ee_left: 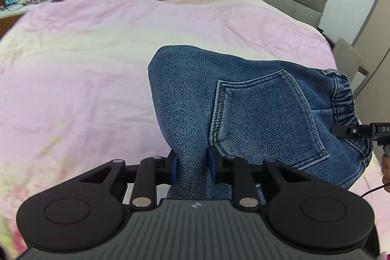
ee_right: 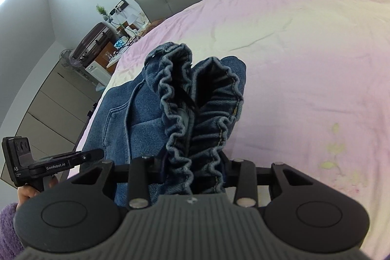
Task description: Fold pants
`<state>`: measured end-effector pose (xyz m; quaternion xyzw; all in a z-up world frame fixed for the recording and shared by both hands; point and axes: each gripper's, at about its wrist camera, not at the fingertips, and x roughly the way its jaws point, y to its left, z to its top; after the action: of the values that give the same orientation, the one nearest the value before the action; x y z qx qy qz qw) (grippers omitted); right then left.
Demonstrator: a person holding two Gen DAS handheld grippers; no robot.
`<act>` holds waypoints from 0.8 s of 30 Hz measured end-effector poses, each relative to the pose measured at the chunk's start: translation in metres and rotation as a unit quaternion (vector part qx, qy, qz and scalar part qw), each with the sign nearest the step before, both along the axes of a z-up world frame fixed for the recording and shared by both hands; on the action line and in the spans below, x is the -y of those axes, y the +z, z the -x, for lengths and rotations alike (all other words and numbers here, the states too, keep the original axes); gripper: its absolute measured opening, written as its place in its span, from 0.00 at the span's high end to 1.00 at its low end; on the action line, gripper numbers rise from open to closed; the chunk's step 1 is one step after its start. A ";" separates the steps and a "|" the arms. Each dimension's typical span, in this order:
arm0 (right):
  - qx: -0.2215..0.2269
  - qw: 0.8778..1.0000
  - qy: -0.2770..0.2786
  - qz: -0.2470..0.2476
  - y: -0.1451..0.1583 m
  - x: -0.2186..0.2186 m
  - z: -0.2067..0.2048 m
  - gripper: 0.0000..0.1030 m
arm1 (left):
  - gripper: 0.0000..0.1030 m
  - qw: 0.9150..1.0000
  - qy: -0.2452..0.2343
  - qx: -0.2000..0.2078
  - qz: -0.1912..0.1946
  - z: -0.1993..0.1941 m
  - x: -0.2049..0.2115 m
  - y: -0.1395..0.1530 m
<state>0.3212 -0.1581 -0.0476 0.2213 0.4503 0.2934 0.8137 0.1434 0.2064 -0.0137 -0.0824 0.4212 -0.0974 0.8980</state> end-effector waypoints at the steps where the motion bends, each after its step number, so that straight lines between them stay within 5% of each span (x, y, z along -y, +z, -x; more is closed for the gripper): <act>1: 0.002 1.000 0.005 -0.004 0.001 -0.014 -0.002 0.66 | 0.74 1.000 0.005 0.002 -0.005 0.002 -0.011 0.003; 12: -0.006 0.998 0.039 -0.047 -0.025 -0.156 -0.027 0.66 | 0.74 0.997 0.036 -0.002 -0.065 -0.025 -0.106 0.007; 24: -0.039 0.998 0.042 -0.033 -0.107 -0.228 -0.073 0.67 | 0.74 0.997 0.045 -0.035 -0.052 -0.075 -0.164 -0.075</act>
<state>0.3941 0.0694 -0.1548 0.2397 0.4806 0.3333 0.7749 0.2181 0.3701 -0.0890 -0.0578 0.4530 -0.0320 0.8890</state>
